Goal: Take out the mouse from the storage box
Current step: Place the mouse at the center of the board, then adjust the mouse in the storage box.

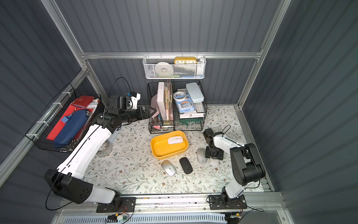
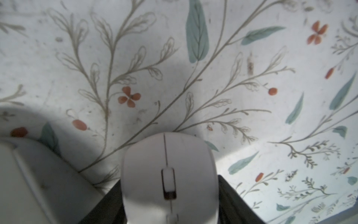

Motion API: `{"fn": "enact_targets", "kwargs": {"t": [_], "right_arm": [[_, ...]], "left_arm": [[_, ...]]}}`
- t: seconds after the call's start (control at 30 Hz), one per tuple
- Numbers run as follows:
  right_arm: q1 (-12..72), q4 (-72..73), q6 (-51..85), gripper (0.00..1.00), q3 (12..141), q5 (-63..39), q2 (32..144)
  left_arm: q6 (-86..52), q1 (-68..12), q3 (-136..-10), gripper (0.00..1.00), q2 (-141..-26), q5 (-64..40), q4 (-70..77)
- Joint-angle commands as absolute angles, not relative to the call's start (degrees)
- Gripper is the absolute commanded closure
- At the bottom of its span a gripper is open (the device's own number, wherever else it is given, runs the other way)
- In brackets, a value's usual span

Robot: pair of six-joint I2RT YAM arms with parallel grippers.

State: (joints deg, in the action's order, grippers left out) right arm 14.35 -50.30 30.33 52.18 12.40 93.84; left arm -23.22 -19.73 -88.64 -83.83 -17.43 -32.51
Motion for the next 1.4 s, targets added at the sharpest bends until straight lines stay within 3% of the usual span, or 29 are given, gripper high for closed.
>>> {"fn": "enact_targets", "kwargs": {"t": [0.0, 0.17, 0.53, 0.73, 1.0, 1.37], "right_arm": [[14.06, -49.44, 30.85, 0.29, 51.47, 9.82, 94.49], [14.13, -52.24, 28.92, 0.21, 54.71, 8.43, 93.76], [14.45, -58.12, 28.18, 0.16, 62.09, 9.11, 85.8], [19.81, -57.48, 26.58, 0.15, 67.47, 7.47, 85.73], [36.22, -57.05, 23.07, 0.19, 90.51, 5.88, 105.02], [39.43, -53.88, 20.31, 0.2, 106.07, 4.54, 124.26]], "left_arm": [[-21.88, -19.4, -87.89, 0.01, -82.45, -19.02, -31.2], [-21.77, -19.42, -88.07, 0.01, -82.76, -19.38, -31.11], [-21.97, -19.41, -87.8, 0.01, -83.76, -19.68, -30.88], [-22.06, -19.42, -88.32, 0.01, -84.03, -19.4, -31.16], [-22.15, -19.42, -90.13, 0.01, -84.13, -18.19, -32.34], [-21.89, -19.42, -90.09, 0.01, -83.85, -16.54, -33.84]]}}
